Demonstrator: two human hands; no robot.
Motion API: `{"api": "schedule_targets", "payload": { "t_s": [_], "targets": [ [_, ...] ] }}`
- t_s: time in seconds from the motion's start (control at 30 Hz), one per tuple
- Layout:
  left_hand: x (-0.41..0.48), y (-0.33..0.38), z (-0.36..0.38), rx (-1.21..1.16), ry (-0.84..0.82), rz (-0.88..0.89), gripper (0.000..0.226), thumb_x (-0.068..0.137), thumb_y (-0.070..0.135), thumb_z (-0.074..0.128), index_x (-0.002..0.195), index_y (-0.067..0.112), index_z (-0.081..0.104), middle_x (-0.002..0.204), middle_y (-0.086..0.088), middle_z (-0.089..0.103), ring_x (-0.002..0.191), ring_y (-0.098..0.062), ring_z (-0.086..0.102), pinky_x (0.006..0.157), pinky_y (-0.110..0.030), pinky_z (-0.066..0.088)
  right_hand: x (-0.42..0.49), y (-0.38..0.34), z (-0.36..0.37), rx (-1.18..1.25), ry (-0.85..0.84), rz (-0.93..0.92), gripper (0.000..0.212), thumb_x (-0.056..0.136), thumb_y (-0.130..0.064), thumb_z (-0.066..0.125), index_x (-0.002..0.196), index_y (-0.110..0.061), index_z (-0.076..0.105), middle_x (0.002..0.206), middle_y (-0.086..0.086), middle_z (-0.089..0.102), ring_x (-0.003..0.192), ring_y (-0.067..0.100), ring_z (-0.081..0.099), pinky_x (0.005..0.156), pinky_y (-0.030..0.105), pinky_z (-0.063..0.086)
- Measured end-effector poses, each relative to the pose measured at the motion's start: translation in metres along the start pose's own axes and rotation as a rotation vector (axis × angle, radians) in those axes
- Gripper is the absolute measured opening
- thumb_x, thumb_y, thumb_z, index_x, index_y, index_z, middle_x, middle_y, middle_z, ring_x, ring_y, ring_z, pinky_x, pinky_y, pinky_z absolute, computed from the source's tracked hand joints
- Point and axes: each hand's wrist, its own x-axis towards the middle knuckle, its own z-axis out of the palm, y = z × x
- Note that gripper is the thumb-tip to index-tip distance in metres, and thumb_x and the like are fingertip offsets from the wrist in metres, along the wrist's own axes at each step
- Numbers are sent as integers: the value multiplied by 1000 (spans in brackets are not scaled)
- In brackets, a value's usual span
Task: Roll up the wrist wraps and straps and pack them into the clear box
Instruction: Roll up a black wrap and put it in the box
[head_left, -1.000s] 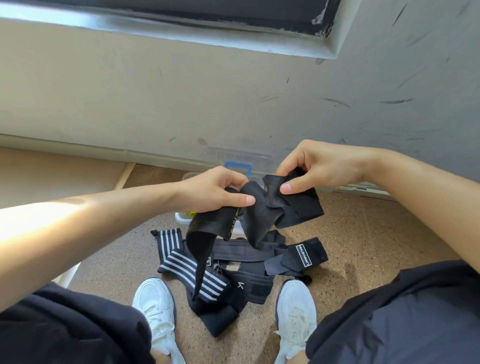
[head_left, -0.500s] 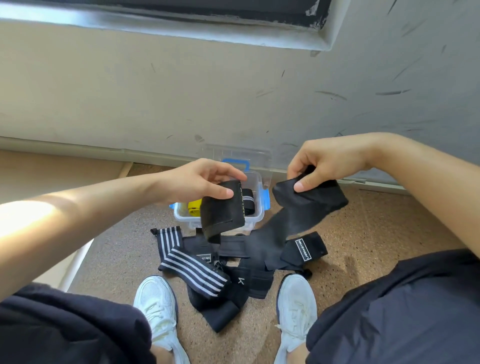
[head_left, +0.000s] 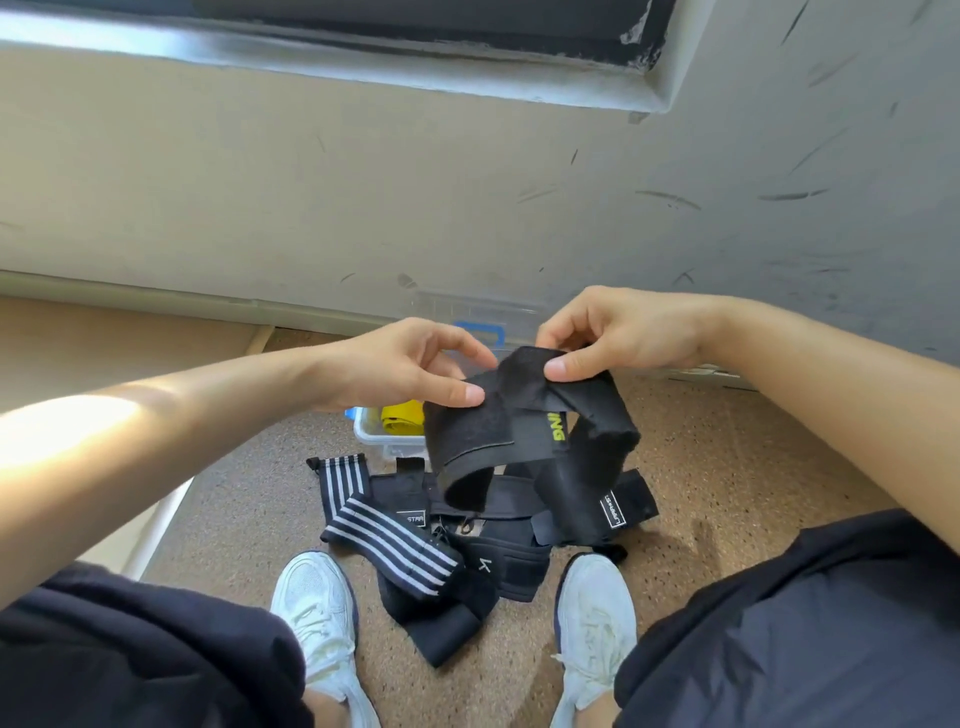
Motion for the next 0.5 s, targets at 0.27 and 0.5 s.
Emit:
{"api": "schedule_targets", "payload": {
  "t_s": [0.27,0.5],
  "targets": [
    [-10,8,-5,105,-37,8,45,78,35,83,93,-4,67,86,-16,60,82,-28,52,81,-40,42,-5,9,-14,4,-30,74,12,97,-7,62,101,-2,73,93,8,77,84,19,71,80,28,57],
    [-6,9,1,-10,32,111,13,88,15,68,94,3,67,87,-5,74,79,-14,69,77,-24,56,-8,6,-14,32,92,7,13,90,-24,67,93,-23,80,119,-2,69,100,16,70,85,27,53]
  ]
}}
